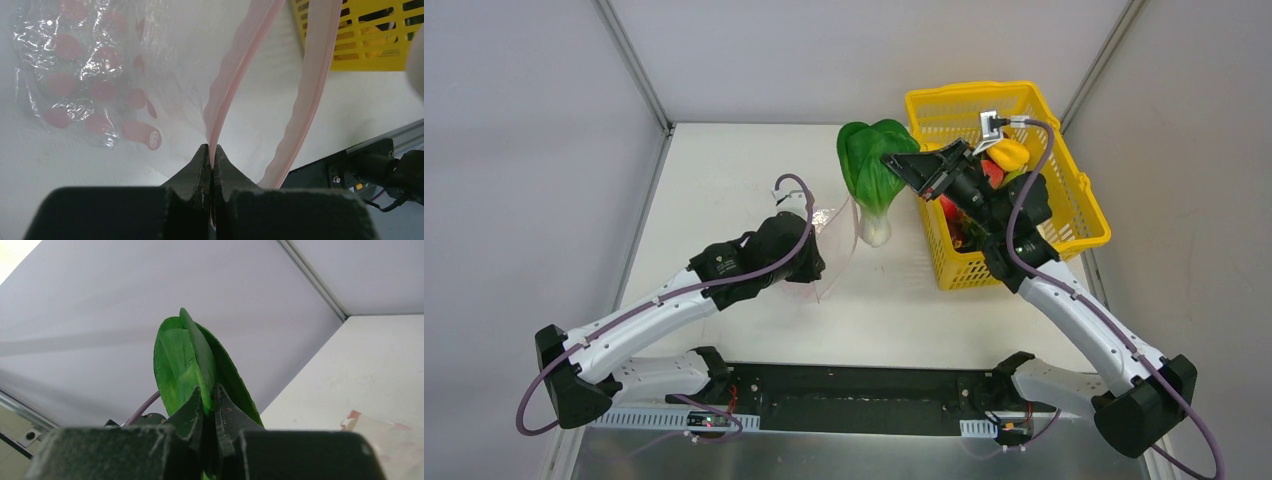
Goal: Place the food in the zip-top bag and seal the zipper
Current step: Place the fake vegetable in the zipper food storage bag.
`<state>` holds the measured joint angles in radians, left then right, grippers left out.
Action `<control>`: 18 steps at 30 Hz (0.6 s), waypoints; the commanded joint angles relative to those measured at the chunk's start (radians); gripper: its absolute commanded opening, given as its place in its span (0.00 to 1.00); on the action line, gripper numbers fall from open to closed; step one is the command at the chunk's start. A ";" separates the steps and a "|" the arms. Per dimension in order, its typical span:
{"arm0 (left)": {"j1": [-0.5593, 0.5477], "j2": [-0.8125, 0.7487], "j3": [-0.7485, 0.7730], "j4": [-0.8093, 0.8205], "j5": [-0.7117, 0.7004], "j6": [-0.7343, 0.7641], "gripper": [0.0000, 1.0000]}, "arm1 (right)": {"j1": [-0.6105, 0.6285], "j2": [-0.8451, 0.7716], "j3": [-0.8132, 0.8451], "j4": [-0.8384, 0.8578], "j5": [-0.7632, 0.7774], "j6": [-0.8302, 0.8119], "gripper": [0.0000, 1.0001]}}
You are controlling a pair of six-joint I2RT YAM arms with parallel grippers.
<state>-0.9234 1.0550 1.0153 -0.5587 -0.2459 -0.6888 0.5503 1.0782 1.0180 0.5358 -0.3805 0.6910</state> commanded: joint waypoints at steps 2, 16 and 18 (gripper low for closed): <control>-0.005 0.006 0.031 0.052 0.056 -0.048 0.00 | 0.085 -0.005 -0.048 0.261 0.160 0.046 0.00; -0.004 -0.029 0.020 0.103 0.094 -0.085 0.00 | 0.167 0.107 -0.148 0.468 0.293 0.063 0.00; -0.005 -0.048 0.012 0.103 0.076 -0.090 0.00 | 0.168 0.097 -0.180 0.452 0.306 0.041 0.00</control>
<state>-0.9234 1.0569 1.0203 -0.4919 -0.1619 -0.7517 0.7101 1.1954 0.8707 0.8783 -0.1276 0.7536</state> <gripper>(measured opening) 0.009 0.053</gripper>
